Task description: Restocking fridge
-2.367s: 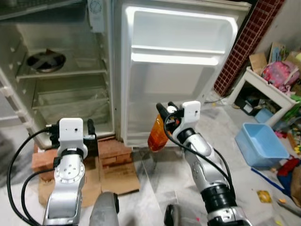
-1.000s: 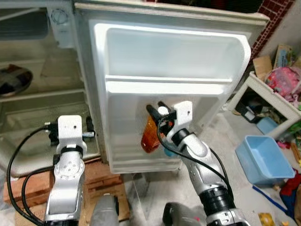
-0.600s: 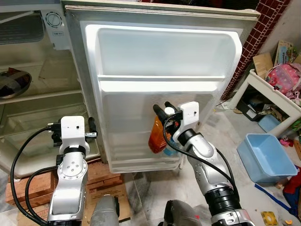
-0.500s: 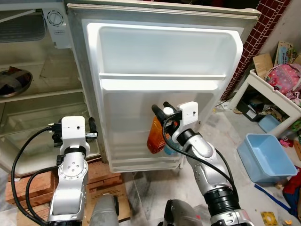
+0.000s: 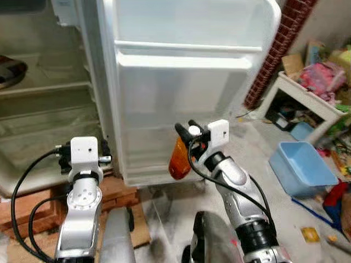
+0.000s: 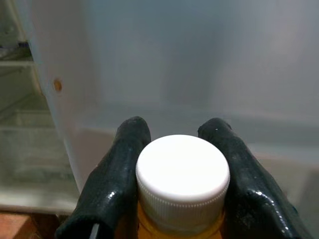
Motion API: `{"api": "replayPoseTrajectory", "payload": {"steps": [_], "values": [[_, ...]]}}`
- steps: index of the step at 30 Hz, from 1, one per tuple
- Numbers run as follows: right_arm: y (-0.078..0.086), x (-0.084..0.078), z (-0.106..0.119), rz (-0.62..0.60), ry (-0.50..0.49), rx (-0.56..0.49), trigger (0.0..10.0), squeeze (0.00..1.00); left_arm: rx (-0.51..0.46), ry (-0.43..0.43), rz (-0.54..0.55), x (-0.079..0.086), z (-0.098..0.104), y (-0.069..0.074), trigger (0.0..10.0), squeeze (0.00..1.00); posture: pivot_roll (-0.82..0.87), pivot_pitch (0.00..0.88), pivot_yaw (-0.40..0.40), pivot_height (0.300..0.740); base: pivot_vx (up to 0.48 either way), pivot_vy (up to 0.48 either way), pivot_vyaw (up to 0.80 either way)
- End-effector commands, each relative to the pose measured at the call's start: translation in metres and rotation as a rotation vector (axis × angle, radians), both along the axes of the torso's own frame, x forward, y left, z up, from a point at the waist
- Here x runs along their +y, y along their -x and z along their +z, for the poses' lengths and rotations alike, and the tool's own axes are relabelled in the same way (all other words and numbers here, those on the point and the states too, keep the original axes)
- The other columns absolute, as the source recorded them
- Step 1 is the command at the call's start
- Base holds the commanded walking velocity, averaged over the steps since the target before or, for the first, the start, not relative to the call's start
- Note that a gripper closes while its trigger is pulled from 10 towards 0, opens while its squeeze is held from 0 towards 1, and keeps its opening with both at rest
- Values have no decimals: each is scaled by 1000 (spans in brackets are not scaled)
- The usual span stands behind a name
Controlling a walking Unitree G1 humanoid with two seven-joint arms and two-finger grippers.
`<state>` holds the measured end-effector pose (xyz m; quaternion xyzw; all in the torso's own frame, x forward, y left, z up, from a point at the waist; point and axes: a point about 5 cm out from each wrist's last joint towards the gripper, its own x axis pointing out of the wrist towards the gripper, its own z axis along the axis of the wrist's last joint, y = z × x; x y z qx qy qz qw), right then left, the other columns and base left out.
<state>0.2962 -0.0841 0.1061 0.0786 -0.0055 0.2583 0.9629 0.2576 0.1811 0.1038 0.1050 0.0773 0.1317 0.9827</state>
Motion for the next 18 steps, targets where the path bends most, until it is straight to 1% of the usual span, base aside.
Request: {"api": "replayPoseTrajectory", "payload": {"steps": [1, 7, 9, 15, 17, 18], "values": [[-4, 0, 12, 4, -5, -43, 10000, 0, 20, -8, 28, 4, -4, 3, 10000, 0, 103, 0, -88, 562, 0, 0, 0], [-4, 2, 12, 16, 1, -49, 10000, 0, 29, -30, 48, 7, -4, 4, 10000, 0, 101, 0, -85, 562, 0, 0, 0], [-5, 3, 13, 19, 2, -51, 10000, 0, 34, -25, 52, 7, -5, 4, 10000, 0, 100, 0, -86, 562, 0, 0, 0], [-4, 5, 14, 26, -3, -52, 10000, 0, 40, -26, 61, 8, -6, 5, 10000, 0, 99, 0, -87, 527, 0, 0, 0], [-5, 6, 14, 32, 2, -45, 10000, 0, 41, -26, 62, 8, -7, 5, 10000, 0, 98, 0, -88, 527, 0, 0, 0], [-2, 11, 15, 75, 7, -63, 10000, 0, 41, -25, 65, 8, -7, 5, 10000, 0, 97, 0, -89, 527, 0, 0, 0]]}}
